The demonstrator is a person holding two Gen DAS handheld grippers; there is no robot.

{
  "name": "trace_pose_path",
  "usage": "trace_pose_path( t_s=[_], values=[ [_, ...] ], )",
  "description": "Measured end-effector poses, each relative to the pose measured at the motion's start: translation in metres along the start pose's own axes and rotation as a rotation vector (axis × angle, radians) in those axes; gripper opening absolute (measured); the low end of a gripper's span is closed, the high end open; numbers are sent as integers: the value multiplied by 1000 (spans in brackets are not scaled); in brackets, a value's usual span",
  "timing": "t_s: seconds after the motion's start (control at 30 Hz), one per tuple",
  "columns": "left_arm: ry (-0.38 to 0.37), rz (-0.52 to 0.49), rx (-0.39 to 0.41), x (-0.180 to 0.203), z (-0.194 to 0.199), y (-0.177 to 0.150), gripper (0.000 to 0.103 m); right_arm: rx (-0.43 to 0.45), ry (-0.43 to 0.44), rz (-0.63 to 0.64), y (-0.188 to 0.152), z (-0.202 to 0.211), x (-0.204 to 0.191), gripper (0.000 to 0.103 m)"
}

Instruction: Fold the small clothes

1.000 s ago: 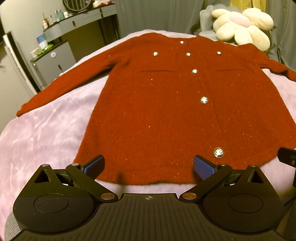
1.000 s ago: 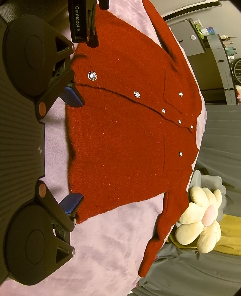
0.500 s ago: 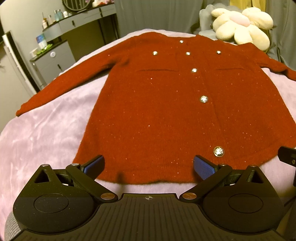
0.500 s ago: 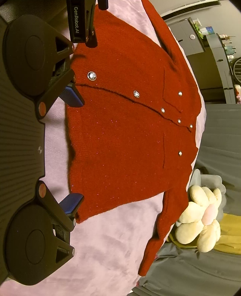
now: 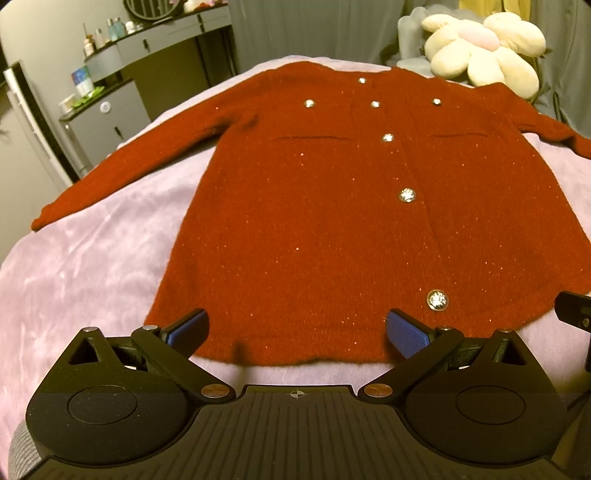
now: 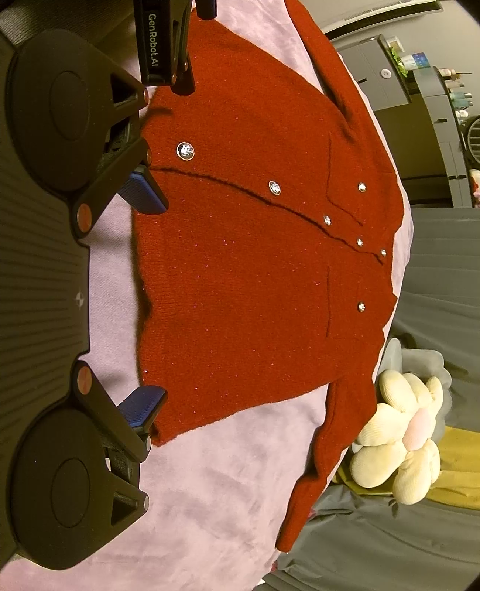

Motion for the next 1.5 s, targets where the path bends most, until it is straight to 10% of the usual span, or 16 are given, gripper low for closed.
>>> trace_pose_path(
  t_s=[1.5],
  values=[
    [2,-4,-8,1,-3,0,103,0,2,-13,0,0,0,99]
  ],
)
Point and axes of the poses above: each gripper's, at about its wrist camera, not at the fingertips, and z roughly against the way its jaws point, x to its right, y to its top, the point moved 3 cm from there along -z, roughly the way its jaws point, and after that the axes turned 10 degrees about -y, right-handed, at the moved point
